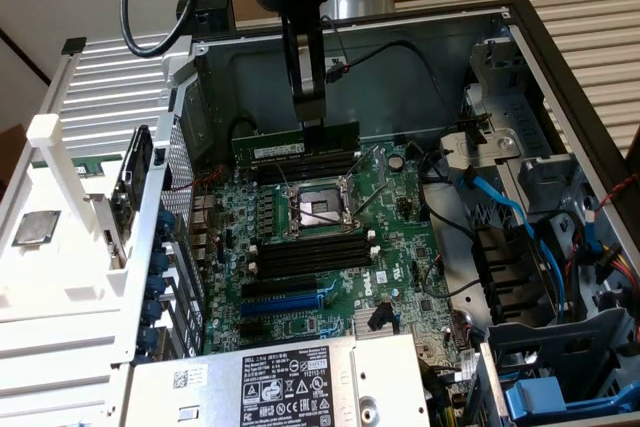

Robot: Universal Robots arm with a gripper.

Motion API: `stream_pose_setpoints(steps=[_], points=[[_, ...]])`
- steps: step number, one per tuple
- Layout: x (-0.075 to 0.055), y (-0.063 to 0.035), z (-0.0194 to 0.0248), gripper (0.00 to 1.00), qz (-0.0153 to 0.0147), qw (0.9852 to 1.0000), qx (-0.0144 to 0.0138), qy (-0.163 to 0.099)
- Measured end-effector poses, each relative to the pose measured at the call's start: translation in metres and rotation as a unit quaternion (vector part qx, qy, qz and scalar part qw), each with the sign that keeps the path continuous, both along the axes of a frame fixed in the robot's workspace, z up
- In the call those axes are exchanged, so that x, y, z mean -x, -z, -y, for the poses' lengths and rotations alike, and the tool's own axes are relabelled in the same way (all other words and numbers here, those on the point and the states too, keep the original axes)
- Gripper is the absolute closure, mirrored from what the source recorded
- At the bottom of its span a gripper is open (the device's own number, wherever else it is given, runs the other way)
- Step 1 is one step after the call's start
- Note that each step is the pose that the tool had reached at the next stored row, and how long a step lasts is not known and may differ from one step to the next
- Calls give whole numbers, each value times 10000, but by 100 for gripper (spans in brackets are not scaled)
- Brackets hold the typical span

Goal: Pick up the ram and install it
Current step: 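Insert the ram into the slot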

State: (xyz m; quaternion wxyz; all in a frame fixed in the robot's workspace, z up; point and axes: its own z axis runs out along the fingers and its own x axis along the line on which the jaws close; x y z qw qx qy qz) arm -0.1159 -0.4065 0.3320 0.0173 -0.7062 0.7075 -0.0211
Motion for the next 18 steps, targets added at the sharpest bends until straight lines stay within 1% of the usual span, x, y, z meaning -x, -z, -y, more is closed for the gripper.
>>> stream_pose_setpoints(steps=[4,9,12,14,15,18], points=[[0,0,-51,87,0,10000,9,0],[-1,0,-53,87,0,10000,11,-6],[-30,0,-54,87,-3,10000,10,-25],[-46,0,-53,87,-16,10000,10,-31],[-48,1,-53,87,-30,10000,10,-32],[-49,2,-53,87,-98,9999,2,-35]])
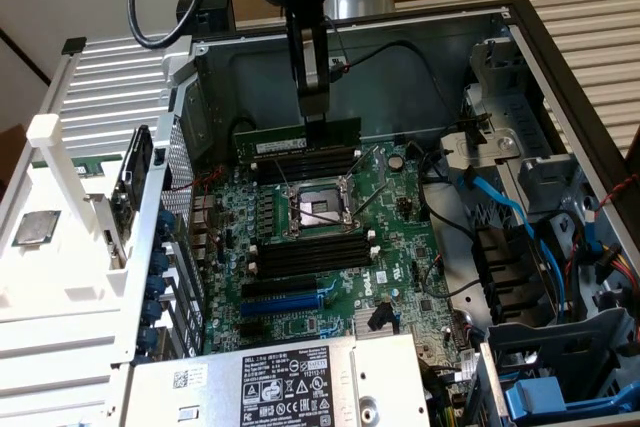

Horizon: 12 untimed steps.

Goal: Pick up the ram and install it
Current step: 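Insert the ram into the slot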

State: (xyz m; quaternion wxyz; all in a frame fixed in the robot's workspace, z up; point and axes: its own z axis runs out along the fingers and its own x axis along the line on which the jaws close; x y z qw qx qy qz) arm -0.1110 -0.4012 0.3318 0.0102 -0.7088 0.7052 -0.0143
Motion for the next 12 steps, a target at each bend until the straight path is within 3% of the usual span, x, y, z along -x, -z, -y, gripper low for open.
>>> stream_pose_setpoints(steps=[2,5,6,7,12], points=[[-3,1,1,87,-43,10000,-18,0],[-18,6,3,87,-60,10000,-59,0],[-24,7,20,87,-64,9999,-102,-1],[-25,8,34,87,-69,9999,-117,-1],[-39,11,74,87,-75,9999,-129,0]])
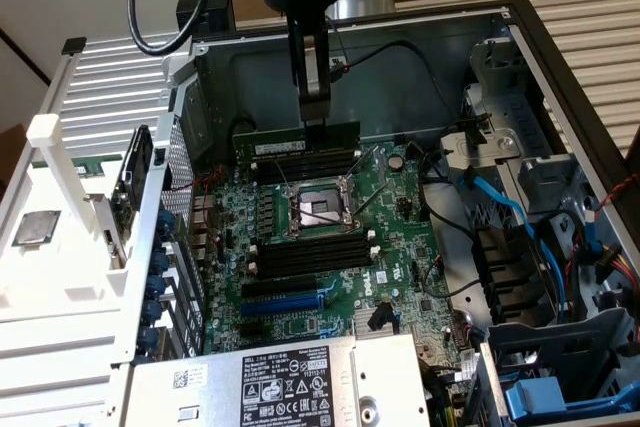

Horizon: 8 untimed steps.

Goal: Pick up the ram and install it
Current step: 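Insert the ram into the slot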

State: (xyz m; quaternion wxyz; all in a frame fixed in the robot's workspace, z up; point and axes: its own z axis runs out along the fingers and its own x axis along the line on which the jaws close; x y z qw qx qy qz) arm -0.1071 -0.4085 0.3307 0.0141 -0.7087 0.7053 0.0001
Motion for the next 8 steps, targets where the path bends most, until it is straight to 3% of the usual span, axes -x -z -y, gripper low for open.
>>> stream_pose_setpoints(steps=[8], points=[[-19,134,5,87,0,10000,-12,0]])
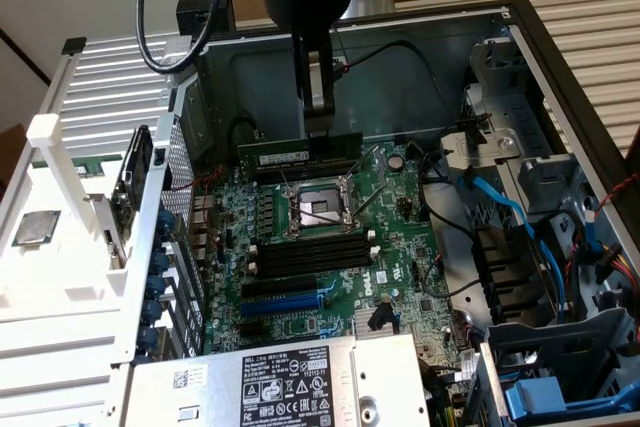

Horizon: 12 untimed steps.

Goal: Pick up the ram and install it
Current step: 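Insert the ram into the slot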

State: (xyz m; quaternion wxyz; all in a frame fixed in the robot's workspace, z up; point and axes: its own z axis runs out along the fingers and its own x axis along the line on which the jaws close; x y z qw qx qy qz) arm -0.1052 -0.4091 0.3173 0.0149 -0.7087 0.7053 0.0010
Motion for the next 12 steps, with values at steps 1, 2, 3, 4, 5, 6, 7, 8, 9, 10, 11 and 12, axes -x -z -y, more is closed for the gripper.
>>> stream_pose_setpoints(steps=[1,2,3,4,5,6,7,8,9,10,11,12], points=[[0,19,0,87,0,10000,-5,0],[0,37,0,87,0,10000,-9,0],[0,74,0,87,0,10000,-11,0],[0,147,0,87,0,10000,-12,0],[-1,183,8,87,0,10000,-16,-1],[-9,217,47,87,0,10000,-38,0],[-12,225,63,87,0,10000,-49,0],[-19,242,94,87,0,10000,-69,0],[-22,257,108,87,1,10000,-76,0],[-22,258,109,87,0,10000,-75,0],[-22,258,109,87,0,10000,-75,1],[-22,258,109,87,0,10000,-75,1]])
